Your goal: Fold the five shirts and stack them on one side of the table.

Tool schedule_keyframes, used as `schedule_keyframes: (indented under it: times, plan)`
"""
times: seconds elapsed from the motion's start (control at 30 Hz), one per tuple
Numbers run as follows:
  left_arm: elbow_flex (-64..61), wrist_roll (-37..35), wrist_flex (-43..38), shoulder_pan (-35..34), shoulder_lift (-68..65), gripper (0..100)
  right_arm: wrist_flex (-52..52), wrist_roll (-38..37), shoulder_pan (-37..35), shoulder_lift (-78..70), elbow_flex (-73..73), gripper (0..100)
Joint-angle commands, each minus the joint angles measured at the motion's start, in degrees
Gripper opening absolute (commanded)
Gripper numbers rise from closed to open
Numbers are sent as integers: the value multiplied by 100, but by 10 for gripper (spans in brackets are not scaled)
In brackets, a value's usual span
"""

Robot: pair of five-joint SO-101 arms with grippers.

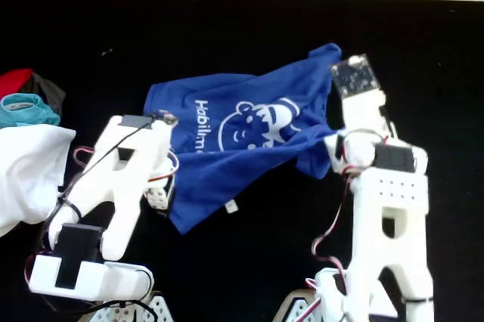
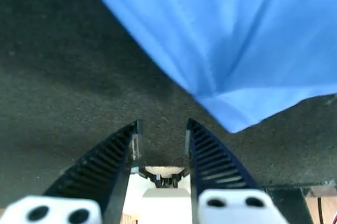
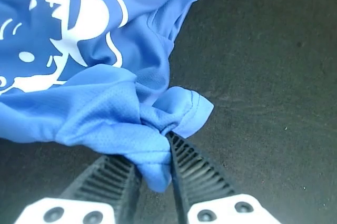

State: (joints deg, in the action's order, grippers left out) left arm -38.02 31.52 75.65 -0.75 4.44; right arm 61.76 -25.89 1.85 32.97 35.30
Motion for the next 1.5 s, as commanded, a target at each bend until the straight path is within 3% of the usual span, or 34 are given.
schedule_keyframes:
  times: [0.0, 0.1, 0.27, 0.4, 0.53, 0.8, 1.03, 1.33, 1.47]
  plan:
    - [180, 26, 70, -75, 259, 137, 163, -70, 110, -286, -620, 6]
    - [716, -44, 615, -48, 259, 137, 180, -70, 13, -312, -690, 6]
    - [1516, -905, 1310, 382, 251, 141, 198, -53, -215, -365, -681, 6]
    - [1341, -1415, 1204, 1130, 189, 195, 180, -62, -233, -365, -681, 6]
    - [963, -2013, 607, 1754, 198, 227, 207, -62, -233, -365, -681, 6]
    - [-4, -1934, -624, 1763, 189, 227, 268, -62, -198, -338, -673, 6]
    - [119, -1301, -738, 1103, -295, 227, 374, -53, -224, -303, -690, 6]
    - [813, -1477, -695, 1499, -1657, 201, 374, -62, -224, -312, -681, 6]
    - [804, -1468, -695, 1710, -1754, 70, 409, -44, -224, -303, -681, 6]
